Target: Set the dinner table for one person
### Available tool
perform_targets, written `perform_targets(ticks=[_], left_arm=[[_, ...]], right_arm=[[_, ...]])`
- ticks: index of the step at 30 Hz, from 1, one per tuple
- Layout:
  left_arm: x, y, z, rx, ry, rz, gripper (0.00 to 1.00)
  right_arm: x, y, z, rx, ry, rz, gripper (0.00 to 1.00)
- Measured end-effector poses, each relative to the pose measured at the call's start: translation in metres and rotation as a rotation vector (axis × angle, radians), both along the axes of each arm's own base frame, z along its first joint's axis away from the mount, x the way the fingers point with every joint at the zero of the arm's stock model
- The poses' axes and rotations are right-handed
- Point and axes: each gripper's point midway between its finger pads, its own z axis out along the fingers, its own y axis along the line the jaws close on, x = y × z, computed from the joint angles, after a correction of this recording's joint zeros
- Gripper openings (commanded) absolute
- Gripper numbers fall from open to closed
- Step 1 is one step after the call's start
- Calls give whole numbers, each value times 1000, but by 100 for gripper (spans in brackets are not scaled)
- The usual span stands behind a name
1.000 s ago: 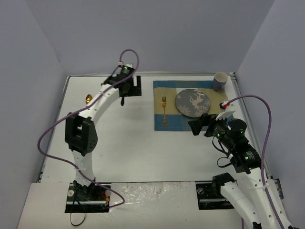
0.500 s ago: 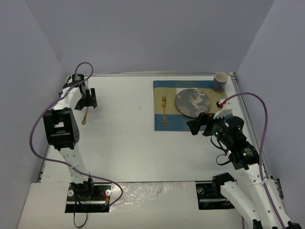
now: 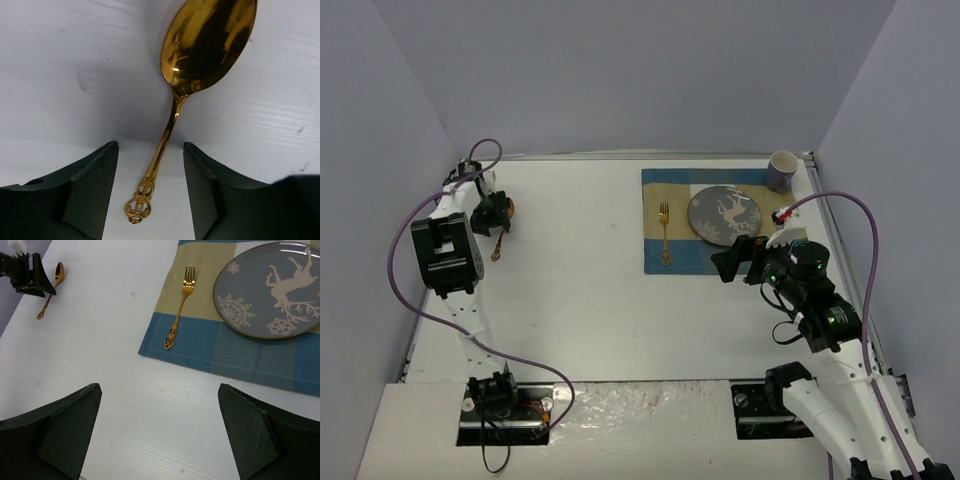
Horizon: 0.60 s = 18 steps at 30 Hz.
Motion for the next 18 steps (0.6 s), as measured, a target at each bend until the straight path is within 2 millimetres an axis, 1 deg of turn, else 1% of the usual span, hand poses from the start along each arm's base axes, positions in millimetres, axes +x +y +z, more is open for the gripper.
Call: perform_targets(ticks=[2, 8, 14, 16, 18], left_arm=[[0, 4, 0, -9, -5, 8, 47], [3, 5, 0, -10, -9, 1, 41], [11, 5, -1, -15, -24, -4, 33], [13, 4, 0, -19, -32, -6, 29], [15, 3, 0, -24, -40, -8, 27]], right_arm=[[0, 0, -1, -1, 4, 0, 100], [2, 1, -5, -3, 19, -1, 100], [3, 1, -5, -2, 23, -1, 100], [3, 1, -6, 2, 26, -2, 100], [4, 2, -6, 6, 29, -4, 100]])
